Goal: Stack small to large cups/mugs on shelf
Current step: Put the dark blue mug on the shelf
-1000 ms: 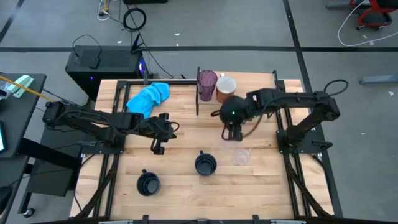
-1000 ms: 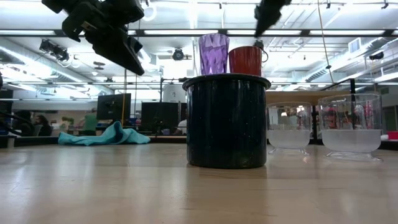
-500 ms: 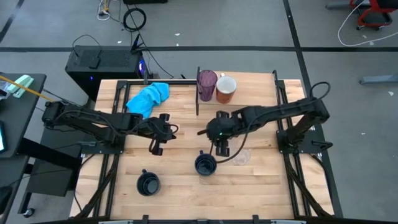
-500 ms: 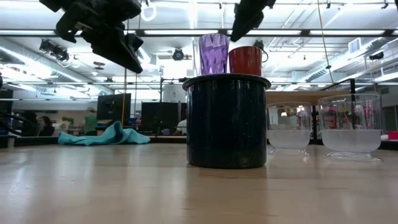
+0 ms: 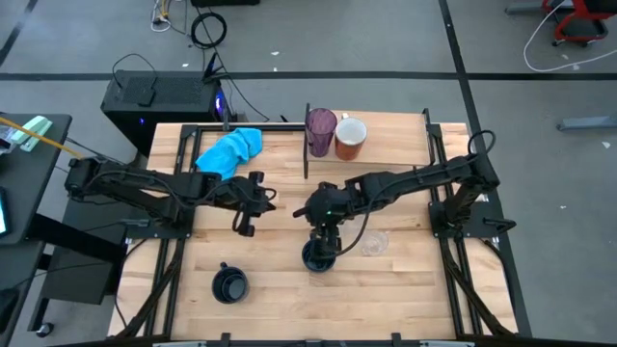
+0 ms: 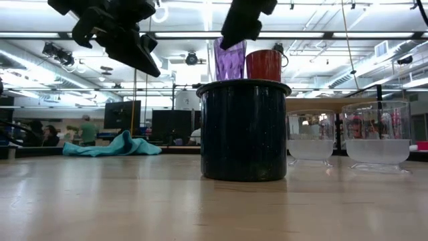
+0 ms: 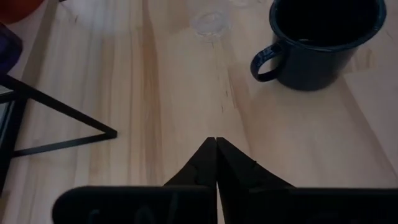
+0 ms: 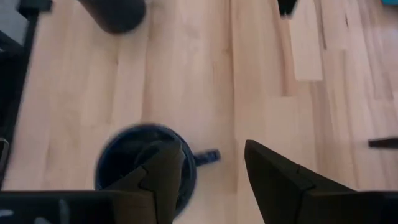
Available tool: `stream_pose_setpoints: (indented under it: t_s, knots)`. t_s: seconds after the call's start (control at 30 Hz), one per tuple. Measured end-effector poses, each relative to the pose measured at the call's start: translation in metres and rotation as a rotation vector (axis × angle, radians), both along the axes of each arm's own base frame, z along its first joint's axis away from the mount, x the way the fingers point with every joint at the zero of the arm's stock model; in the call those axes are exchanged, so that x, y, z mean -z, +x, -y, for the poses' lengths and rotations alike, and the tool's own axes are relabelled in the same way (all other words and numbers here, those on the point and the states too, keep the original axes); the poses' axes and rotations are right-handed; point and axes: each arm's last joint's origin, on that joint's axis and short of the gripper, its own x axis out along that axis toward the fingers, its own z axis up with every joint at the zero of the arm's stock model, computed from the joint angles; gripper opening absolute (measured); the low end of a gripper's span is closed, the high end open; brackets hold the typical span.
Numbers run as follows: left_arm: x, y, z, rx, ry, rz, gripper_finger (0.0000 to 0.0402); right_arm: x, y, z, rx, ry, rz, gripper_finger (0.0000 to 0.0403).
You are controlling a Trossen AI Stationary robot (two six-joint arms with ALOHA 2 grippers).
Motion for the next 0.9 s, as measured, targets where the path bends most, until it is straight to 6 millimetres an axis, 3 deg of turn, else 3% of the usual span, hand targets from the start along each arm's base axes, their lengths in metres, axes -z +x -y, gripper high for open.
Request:
stream_pose_setpoints:
  t_s: [0.2, 0.6, 0.7, 0.9]
  knots:
    - [0.016, -0.002, 0.000, 0.000, -0.001, 0.036, 0.0024, -0.007, 0.005, -0.008, -0.011, 0.027, 0.080, 0.0183]
    - [0.016, -0.001, -0.002, -0.006, -0.001, 0.044, 0.0008, -0.021, 0.008, -0.015, -0.051, -0.011, 0.151, 0.0183]
    - [0.016, -0.001, -0.002, -0.010, -0.006, 0.045, 0.0019, -0.016, 0.012, -0.019, -0.066, -0.038, 0.161, 0.0183]
    - [0.016, -0.001, -0.002, -0.020, -0.018, 0.047, 0.0033, 0.017, 0.025, -0.034, -0.106, -0.053, 0.062, 0.0183]
